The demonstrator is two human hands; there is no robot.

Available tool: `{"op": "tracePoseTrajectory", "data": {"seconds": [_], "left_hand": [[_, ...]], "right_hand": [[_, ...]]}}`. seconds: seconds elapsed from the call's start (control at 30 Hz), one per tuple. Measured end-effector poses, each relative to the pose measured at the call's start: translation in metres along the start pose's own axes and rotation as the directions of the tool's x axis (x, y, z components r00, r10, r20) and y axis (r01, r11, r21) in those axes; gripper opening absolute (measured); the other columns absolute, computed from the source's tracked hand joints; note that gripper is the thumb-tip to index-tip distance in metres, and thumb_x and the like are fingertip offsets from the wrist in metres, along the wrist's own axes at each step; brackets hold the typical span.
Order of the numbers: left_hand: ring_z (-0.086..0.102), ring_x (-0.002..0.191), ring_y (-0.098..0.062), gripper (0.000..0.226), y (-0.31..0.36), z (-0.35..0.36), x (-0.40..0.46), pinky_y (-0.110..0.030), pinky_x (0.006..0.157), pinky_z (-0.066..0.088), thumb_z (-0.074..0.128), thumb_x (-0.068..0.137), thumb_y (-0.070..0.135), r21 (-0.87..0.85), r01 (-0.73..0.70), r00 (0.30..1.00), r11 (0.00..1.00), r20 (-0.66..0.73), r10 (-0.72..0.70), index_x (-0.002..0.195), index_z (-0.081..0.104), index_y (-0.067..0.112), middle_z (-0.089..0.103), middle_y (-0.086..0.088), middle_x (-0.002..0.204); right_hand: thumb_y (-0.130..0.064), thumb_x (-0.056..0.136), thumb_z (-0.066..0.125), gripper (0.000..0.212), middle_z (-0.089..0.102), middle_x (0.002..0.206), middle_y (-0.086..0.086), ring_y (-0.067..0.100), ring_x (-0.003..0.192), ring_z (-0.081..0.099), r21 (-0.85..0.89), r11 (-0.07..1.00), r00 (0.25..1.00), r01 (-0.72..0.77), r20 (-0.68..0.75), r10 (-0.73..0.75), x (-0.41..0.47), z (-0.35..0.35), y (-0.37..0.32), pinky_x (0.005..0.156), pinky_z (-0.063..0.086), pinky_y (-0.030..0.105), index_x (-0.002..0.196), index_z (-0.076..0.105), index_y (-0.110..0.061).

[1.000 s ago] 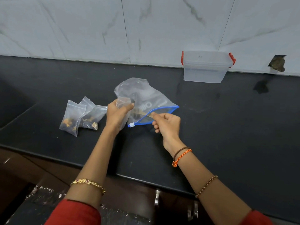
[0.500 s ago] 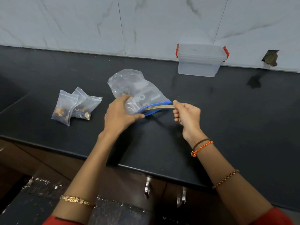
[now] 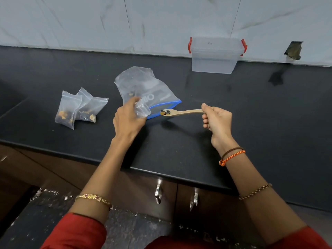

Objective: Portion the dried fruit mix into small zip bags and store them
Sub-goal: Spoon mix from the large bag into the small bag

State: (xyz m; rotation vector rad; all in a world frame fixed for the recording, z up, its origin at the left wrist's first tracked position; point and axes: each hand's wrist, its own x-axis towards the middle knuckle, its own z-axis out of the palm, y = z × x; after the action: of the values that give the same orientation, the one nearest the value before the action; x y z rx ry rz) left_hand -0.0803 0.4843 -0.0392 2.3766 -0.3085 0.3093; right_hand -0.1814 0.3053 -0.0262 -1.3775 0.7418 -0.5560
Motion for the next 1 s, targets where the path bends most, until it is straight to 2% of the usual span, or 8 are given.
{"op": "tracePoseTrajectory", "data": {"seconds": [0.13,0.33,0.5,0.6,0.7,0.77,0.9,1.0], "left_hand": [[0.058,0.101,-0.033,0.052,0.001,0.002,-0.003,-0.033,0.079,0.041,0.062,0.077,0.014,-0.032,0.02,0.999,0.999,0.026,-0.019,0.127,0.052,0.024,0.065,-0.008,0.109],[0.055,0.112,-0.027,0.067,0.008,-0.003,-0.014,-0.036,0.09,0.045,0.078,0.067,0.03,-0.117,-0.084,0.986,0.99,0.133,0.099,0.128,0.052,0.02,0.061,-0.002,0.122],[0.057,0.111,-0.017,0.08,0.017,-0.007,-0.021,-0.035,0.092,0.047,0.066,0.053,0.053,-0.209,-0.12,0.974,0.97,0.163,0.155,0.125,0.054,0.02,0.061,0.004,0.122],[0.055,0.11,-0.013,0.073,0.023,-0.006,-0.024,-0.024,0.087,0.042,0.065,0.058,0.05,-0.225,-0.16,0.962,0.961,0.183,0.203,0.122,0.056,0.016,0.059,0.003,0.123],[0.052,0.103,-0.008,0.066,0.029,-0.004,-0.024,-0.019,0.084,0.037,0.066,0.06,0.045,-0.239,-0.173,0.954,0.956,0.199,0.223,0.118,0.058,0.014,0.06,0.004,0.117],[0.057,0.095,-0.012,0.066,0.031,-0.002,-0.022,-0.024,0.081,0.044,0.067,0.057,0.048,-0.27,-0.172,0.953,0.947,0.199,0.23,0.113,0.06,0.012,0.061,0.005,0.104],[0.063,0.086,-0.017,0.062,0.029,-0.001,-0.021,-0.042,0.08,0.053,0.064,0.057,0.053,-0.331,-0.158,0.958,0.93,0.178,0.227,0.105,0.062,0.015,0.067,0.002,0.095],[0.064,0.084,-0.019,0.059,0.027,-0.004,-0.019,-0.043,0.078,0.052,0.062,0.058,0.054,-0.337,-0.151,0.965,0.929,0.154,0.213,0.103,0.063,0.015,0.068,0.001,0.095]], "right_hand": [[-0.019,0.089,0.061,0.025,0.051,0.058,-0.002,0.004,0.048,0.043,0.007,0.999,0.999,0.038,0.005,-0.038,-0.001,-0.01,-0.005,0.042,0.039,0.012,0.065,0.061,-0.014],[-0.019,0.088,0.062,0.025,0.049,0.055,-0.003,0.001,0.042,0.042,-0.014,0.986,0.981,0.166,0.105,-0.164,-0.003,-0.01,-0.028,0.042,0.038,0.012,0.064,0.061,-0.012],[-0.019,0.086,0.064,0.025,0.049,0.047,-0.006,0.001,0.039,0.041,-0.089,0.965,0.947,0.247,0.231,-0.221,-0.006,0.002,-0.036,0.041,0.036,0.012,0.062,0.063,-0.012],[-0.02,0.086,0.065,0.023,0.051,0.051,-0.003,0.0,0.04,0.043,-0.077,0.965,0.941,0.252,0.251,-0.226,-0.008,0.014,-0.035,0.042,0.038,0.012,0.066,0.065,-0.01],[-0.02,0.086,0.066,0.018,0.055,0.054,-0.003,-0.001,0.042,0.048,-0.039,0.965,0.925,0.258,0.298,-0.235,-0.014,0.029,-0.03,0.046,0.043,0.013,0.072,0.067,-0.008],[-0.017,0.085,0.066,0.014,0.059,0.057,-0.001,0.0,0.046,0.052,-0.011,0.958,0.901,0.285,0.345,-0.264,-0.018,0.039,-0.027,0.048,0.046,0.014,0.076,0.068,-0.006],[-0.016,0.083,0.068,0.01,0.064,0.066,-0.008,0.001,0.058,0.057,-0.074,0.817,0.774,0.572,0.38,-0.507,-0.022,0.049,-0.02,0.058,0.051,0.019,0.08,0.072,-0.007],[-0.02,0.081,0.066,0.016,0.066,0.073,-0.006,-0.002,0.062,0.054,-0.061,0.518,0.495,0.853,0.406,-0.768,-0.021,0.05,-0.014,0.062,0.045,0.014,0.082,0.074,-0.005]]}}
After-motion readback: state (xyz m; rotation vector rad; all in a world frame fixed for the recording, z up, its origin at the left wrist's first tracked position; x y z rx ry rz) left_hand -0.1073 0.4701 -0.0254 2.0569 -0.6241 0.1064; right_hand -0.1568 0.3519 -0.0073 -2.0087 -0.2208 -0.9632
